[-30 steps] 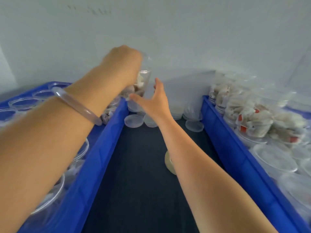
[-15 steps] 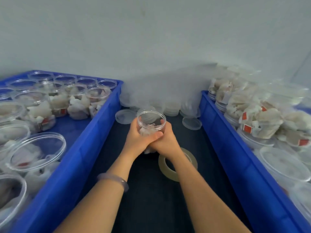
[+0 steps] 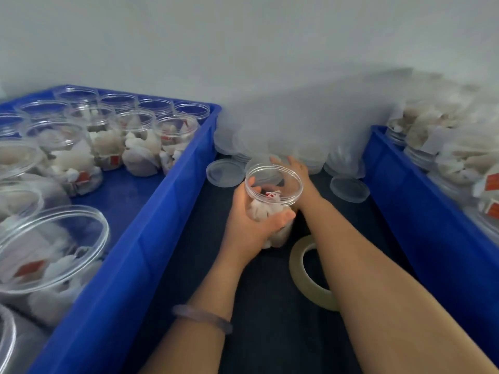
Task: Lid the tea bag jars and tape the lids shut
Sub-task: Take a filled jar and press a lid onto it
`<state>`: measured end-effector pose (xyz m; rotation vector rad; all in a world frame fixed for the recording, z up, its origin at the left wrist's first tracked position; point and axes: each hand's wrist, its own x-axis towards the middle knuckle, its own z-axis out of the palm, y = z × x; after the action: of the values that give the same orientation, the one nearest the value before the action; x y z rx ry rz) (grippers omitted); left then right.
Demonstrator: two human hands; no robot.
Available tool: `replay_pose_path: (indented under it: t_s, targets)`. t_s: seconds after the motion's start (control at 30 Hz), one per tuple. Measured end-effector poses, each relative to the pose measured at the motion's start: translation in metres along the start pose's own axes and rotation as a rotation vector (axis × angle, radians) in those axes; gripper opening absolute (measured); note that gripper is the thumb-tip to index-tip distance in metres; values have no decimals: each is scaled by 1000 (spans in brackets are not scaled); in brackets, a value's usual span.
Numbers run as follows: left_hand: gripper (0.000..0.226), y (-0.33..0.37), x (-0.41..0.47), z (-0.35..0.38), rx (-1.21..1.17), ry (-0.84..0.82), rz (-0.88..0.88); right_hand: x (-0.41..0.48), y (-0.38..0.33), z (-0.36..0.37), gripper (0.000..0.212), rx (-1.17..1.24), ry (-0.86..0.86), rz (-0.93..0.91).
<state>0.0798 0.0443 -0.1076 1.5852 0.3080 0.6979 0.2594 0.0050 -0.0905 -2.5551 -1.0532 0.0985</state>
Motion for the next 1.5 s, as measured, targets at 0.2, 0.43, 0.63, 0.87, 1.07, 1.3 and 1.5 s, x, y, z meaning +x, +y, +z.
replay_pose_path:
  t_s: [0.2,0.43,0.63,0.87,1.07,1.3,1.5]
  targets:
    - [75,-3,2,0,18,-8,33,14,2,5,50,-146,81,-93]
    - [70,2,-1,3,5,3,27,-22,5,-26,24,255,66,-42]
    - [61,3,-5,2,1,-1,14,-45,5,-29,26,269,169,25]
    - [72,6,-4,2,-10,3,3,-98,-15,-83,24,555,253,-107]
    - [75,18,-20,-2,-24,-62,-8,-133,-47,-86,30,407,45,-260]
    - [87,17,-54,-12,113,-121,-22,-152,-64,-78,76,139,-66,-419]
    - [83,21,-46,-4,234,-119,26,-159,-72,-60,63,169,128,-279]
